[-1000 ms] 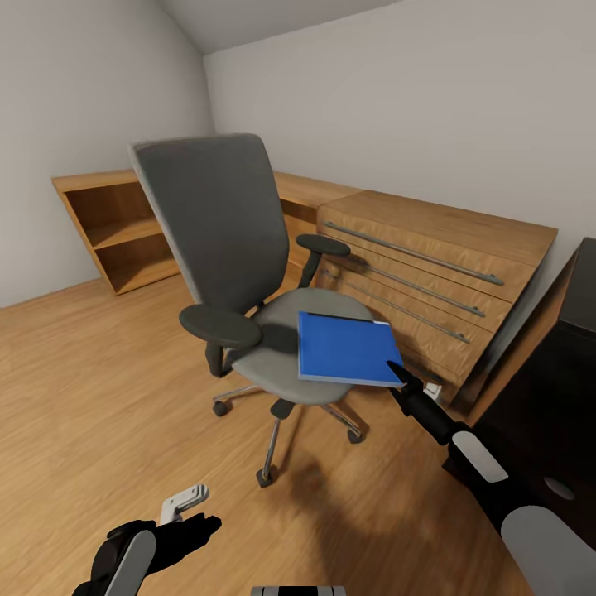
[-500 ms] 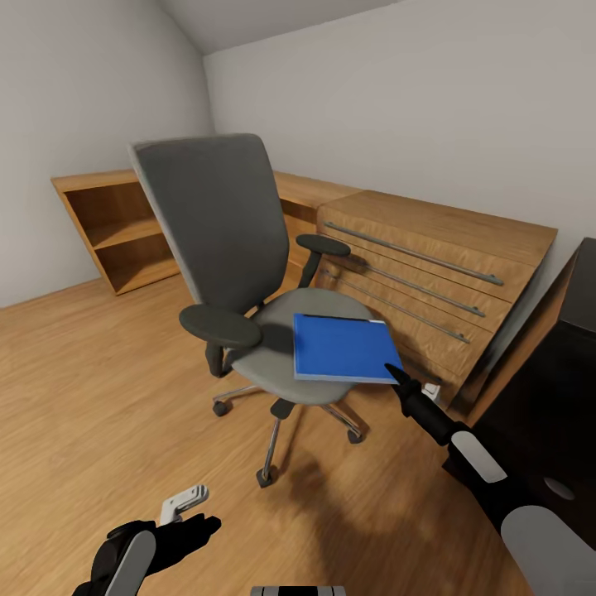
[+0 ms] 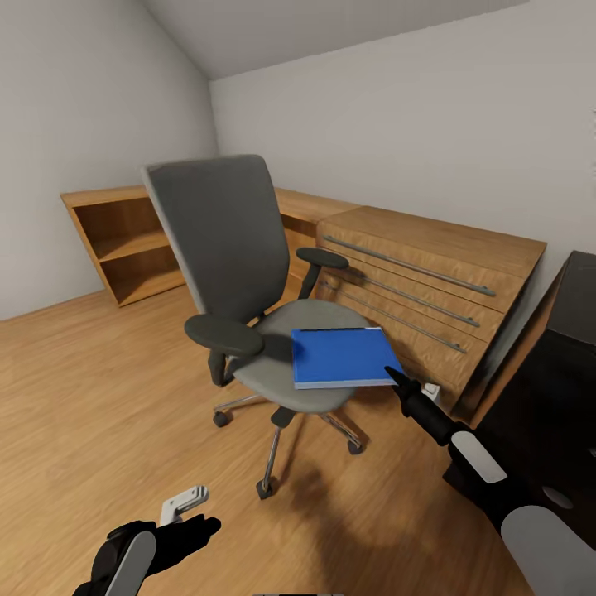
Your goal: In the bedroom, organize the workspace by keeping the computer under the desk, ensuring the monitor is on the desk, placing the keyboard on the desk next to the monitor, placing the mouse on the desk next to the keyboard, moving the folder from the swivel chair onto the desk next to the mouse, stacking the notebook on top of the folder with the pen on top of the notebook, and positioning the swivel chair next to the desk.
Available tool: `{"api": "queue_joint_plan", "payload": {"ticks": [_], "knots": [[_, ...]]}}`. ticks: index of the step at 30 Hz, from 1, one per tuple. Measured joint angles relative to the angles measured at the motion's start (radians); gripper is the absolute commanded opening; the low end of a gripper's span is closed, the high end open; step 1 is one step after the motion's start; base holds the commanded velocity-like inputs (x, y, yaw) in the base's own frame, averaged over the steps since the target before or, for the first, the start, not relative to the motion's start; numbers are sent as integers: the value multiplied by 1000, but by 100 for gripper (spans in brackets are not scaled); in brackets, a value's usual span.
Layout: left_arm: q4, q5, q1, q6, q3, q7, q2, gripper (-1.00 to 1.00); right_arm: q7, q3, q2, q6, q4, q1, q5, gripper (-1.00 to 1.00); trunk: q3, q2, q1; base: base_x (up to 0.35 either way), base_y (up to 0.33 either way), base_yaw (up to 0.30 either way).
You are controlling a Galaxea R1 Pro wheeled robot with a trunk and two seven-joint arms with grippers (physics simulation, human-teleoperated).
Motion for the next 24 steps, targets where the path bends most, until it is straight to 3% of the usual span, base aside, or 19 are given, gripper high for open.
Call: {"api": "queue_joint_plan", "payload": {"ticks": [16,24], "knots": [[40,-5,0,-3,-1,1,0,100,3,0,0,-1,-4,0,1,-100,62,4,-7,0,0,0],[107,-9,0,-81,-2,2,1,100,7,1,-1,-3,-26,1,3,-100,92,12,-14,0,0,0]]}}
